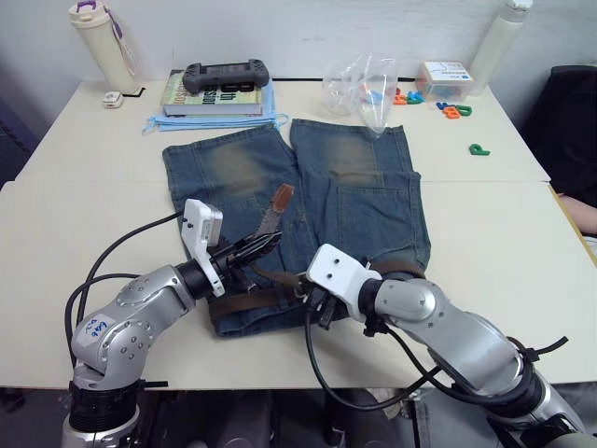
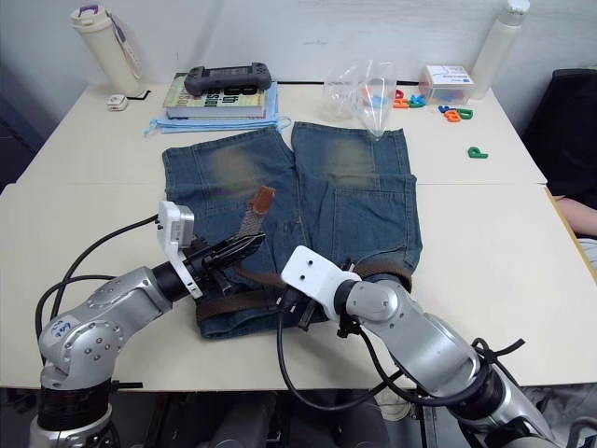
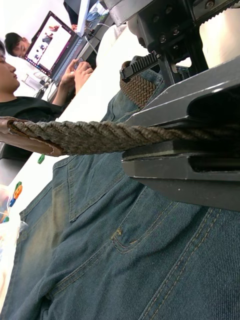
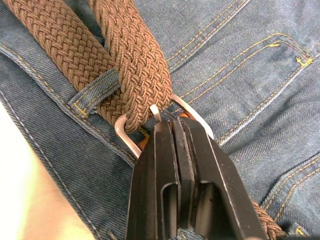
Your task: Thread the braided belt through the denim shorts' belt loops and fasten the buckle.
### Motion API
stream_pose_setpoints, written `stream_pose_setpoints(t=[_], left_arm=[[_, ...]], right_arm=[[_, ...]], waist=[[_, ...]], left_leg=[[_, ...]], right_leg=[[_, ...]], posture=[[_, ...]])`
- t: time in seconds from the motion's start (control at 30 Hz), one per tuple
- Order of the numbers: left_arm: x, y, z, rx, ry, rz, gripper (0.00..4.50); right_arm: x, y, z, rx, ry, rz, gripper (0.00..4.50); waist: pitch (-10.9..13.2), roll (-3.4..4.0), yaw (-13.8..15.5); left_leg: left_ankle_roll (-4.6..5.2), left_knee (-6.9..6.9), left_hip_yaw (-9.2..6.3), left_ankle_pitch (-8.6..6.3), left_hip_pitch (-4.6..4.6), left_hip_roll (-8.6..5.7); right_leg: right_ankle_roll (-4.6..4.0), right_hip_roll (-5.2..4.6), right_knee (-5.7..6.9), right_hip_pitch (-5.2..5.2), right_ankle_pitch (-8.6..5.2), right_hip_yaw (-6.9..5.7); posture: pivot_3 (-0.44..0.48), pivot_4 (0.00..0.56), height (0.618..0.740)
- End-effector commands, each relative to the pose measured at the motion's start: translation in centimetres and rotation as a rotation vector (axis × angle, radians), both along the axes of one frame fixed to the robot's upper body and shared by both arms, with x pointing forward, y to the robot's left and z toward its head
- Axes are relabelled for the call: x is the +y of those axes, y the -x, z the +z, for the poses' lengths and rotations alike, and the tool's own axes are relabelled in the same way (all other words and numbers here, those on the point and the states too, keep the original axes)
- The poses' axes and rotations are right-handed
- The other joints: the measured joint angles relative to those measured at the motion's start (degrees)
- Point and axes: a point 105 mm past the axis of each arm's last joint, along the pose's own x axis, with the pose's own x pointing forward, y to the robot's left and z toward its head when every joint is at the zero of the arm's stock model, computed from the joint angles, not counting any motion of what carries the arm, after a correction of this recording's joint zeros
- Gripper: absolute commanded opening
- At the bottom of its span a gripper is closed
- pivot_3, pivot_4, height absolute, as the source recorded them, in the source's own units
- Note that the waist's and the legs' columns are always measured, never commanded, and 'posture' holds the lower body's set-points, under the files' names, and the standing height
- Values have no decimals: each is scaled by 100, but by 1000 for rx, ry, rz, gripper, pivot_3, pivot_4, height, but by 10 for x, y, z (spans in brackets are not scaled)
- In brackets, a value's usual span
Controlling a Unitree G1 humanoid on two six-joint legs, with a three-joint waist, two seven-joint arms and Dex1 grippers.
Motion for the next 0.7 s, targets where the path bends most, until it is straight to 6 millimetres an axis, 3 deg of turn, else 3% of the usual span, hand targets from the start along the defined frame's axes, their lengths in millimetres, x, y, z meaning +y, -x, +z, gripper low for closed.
stream_pose_setpoints(t=[0.03, 0.7], left_arm=[[-5, 5, 14, -67, 13, -24, 0], [-22, 10, 25, -116, 33, -106, 0]], right_arm=[[7, 5, 0, -12, -6, 35, 104], [13, 9, -23, 57, 108, 65, 104]], waist=[[0, 0, -3], [0, 0, -21]], left_leg=[[0, 0, 0, 0, 0, 0], [-2, -2, 0, 1, 5, 1]], right_leg=[[0, 0, 0, 0, 0, 0], [0, 0, 2, 2, 0, 1]], posture=[[0, 150, 667], [0, 150, 667]])
